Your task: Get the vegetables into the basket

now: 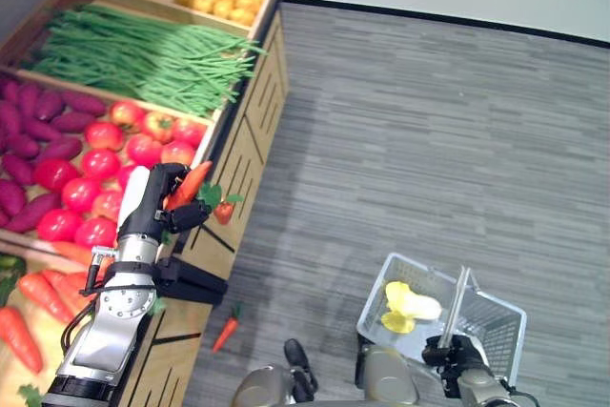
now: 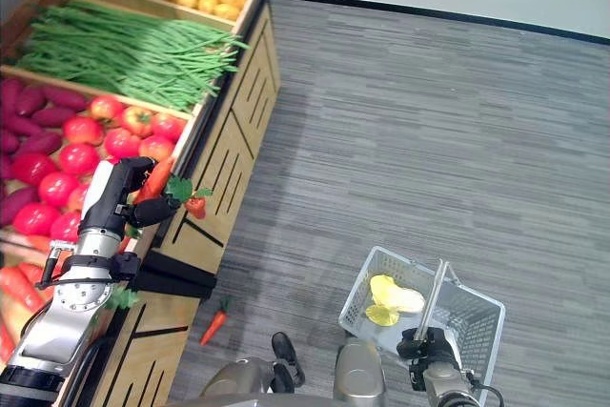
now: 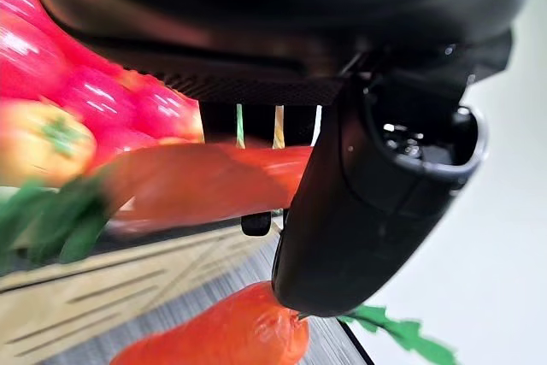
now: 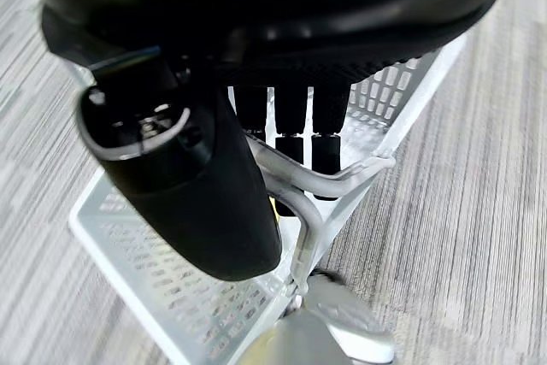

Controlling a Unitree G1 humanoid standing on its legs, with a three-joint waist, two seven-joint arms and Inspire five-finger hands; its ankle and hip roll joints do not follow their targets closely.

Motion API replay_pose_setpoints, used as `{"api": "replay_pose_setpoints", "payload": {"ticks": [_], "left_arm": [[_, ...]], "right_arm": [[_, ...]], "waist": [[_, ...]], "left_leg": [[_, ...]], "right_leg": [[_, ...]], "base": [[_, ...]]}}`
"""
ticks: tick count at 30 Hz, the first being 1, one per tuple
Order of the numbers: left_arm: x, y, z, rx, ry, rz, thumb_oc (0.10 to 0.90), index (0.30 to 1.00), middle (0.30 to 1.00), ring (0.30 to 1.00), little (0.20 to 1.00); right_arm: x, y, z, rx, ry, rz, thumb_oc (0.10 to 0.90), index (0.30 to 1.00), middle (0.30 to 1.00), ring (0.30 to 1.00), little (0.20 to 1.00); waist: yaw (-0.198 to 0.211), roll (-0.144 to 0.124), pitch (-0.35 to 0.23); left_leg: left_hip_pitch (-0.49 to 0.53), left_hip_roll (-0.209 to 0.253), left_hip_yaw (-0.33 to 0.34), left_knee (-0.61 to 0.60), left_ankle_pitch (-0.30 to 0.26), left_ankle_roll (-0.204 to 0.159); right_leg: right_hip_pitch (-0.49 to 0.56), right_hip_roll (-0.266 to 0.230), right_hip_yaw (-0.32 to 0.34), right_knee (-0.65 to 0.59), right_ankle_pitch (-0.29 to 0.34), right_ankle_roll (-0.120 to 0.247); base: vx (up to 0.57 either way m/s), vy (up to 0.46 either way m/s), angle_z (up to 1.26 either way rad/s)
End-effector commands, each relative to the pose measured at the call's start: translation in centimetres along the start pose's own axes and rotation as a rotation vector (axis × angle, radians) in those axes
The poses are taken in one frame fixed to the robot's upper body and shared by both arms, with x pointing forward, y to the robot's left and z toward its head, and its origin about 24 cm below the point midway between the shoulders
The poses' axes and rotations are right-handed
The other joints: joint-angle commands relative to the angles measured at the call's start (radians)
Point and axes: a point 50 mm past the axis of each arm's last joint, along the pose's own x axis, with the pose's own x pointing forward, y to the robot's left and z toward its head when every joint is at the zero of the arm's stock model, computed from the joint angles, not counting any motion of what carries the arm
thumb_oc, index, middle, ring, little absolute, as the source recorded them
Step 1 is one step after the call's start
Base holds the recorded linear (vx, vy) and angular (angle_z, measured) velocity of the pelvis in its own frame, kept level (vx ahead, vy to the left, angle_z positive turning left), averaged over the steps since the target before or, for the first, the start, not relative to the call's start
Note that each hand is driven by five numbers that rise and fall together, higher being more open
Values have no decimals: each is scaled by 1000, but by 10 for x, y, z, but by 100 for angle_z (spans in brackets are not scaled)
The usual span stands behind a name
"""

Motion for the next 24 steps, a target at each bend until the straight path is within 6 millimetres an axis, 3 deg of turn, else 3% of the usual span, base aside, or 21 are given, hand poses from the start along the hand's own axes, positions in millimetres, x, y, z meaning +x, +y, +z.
{"api": "replay_pose_setpoints", "payload": {"ticks": [1, 2, 4, 11, 14, 15, 16, 17, 18, 19, 20, 21, 22, 23, 24], "left_arm": [[10, 33, 51, 2, -268, 164, 400, 300, 300, 300, 300], [9, 34, 48, 12, -259, 167, 400, 300, 300, 300, 300], [7, 33, 45, 8, -247, 160, 400, 300, 300, 300, 300], [6, 20, 34, -59, -188, 114, 400, 300, 300, 300, 300], [5, 15, 26, -89, -145, 94, 400, 300, 300, 300, 300], [4, 14, 23, -102, -131, 87, 400, 300, 300, 300, 300], [5, 12, 20, -121, -116, 88, 400, 300, 300, 300, 300], [5, 12, 20, -121, -116, 88, 400, 300, 300, 300, 300], [3, 9, 16, -143, -97, 96, 400, 300, 300, 300, 300], [3, 9, 16, -143, -97, 96, 400, 300, 300, 300, 300], [3, 9, 16, -145, -94, 96, 400, 300, 300, 300, 300], [3, 9, 16, -145, -94, 96, 400, 300, 300, 300, 300], [2, 8, 16, -145, -96, 95, 400, 300, 300, 300, 300], [2, 8, 15, -107, -99, 83, 400, 300, 300, 300, 300], [2, 10, 18, -104, -113, 78, 400, 300, 300, 300, 300]], "right_arm": [[-6, -13, -38, -136, 81, -47, 400, 300, 300, 300, 300], [-6, -13, -37, -156, 77, -48, 400, 300, 300, 300, 300], [-6, -14, -39, -184, 83, -46, 400, 300, 300, 300, 300], [-7, -15, -42, -163, 92, -55, 400, 300, 300, 300, 300], [-6, -18, -39, -148, 82, -69, 400, 300, 300, 300, 300], [-6, -19, -38, -145, 80, -67, 400, 300, 300, 300, 300], [-4, -22, -32, -160, 58, -71, 400, 300, 300, 300, 300], [-4, -22, -32, -160, 58, -71, 400, 300, 300, 300, 300], [-3, -26, -30, -170, 53, -76, 400, 300, 300, 300, 300], [-3, -26, -30, -170, 53, -76, 400, 300, 300, 300, 300], [-3, -27, -29, -173, 51, -76, 400, 300, 300, 300, 300], [-3, -27, -29, -173, 51, -76, 400, 300, 300, 300, 300], [-2, -32, -27, -166, 45, -92, 400, 300, 300, 300, 300], [-2, -31, -27, -178, 40, -88, 400, 300, 300, 300, 300], [-2, -29, -27, -173, 41, -87, 400, 300, 300, 300, 300]], "waist": [[17, 8, -90], [22, 5, -97], [21, 3, -106], [12, 6, -124], [12, -2, -118], [17, -9, -110], [43, -15, -75], [42, -15, -75], [60, -22, -66], [59, -23, -67], [58, -29, -69], [58, -30, -69], [72, -28, -80], [76, -23, -86], [68, -16, -91]], "left_leg": [[-1, 5, -50, 50, -112, -7], [3, 9, -27, 44, -108, -14], [10, 21, -11, 46, -99, -24], [33, 45, -19, 16, -64, -64], [6, 90, -31, 129, -58, -96], [-20, 124, -50, 228, -36, -122], [-94, 156, -153, 399, 32, -165], [-96, 157, -154, 401, 31, -165], [-135, 104, -273, 397, 17, -151], [-138, 102, -272, 397, 19, -147], [-154, 77, -298, 349, 3, -124], [-154, 77, -298, 349, 4, -124], [-165, 27, -402, 174, -15, -106], [-139, -2, -456, 123, -15, -83], [-125, 0, -441, 90, -18, -71]], "right_leg": [[20, -2, -75, 9, -25, 29], [40, 2, -94, -31, -19, 34], [39, 21, -61, -59, -5, 33], [70, 65, -47, -108, -55, 4], [89, 87, -43, -107, -86, -28], [107, 105, -41, -109, -101, -49], [131, 133, -27, -112, -113, -86], [131, 133, -28, -112, -113, -86], [128, 132, -8, -115, -120, -85], [126, 130, -11, -117, -118, -85], [116, 119, -12, -125, -107, -81], [116, 119, -12, -125, -107, -81], [103, 109, 14, -137, -87, -62], [89, 104, 39, -105, -91, -56], [86, 100, 49, -99, -89, -51]], "base": [[60, -120, -61], [63, -150, -55], [67, -193, -47], [74, -203, -27], [107, -292, 12], [132, -441, 25], [92, -335, 19], [49, -184, -12], [7, 9, -45], [-29, 40, -52], [-44, 35, -37], [-18, 167, -8], [89, 273, -6], [122, 366, 8], [130, 306, -38]]}}
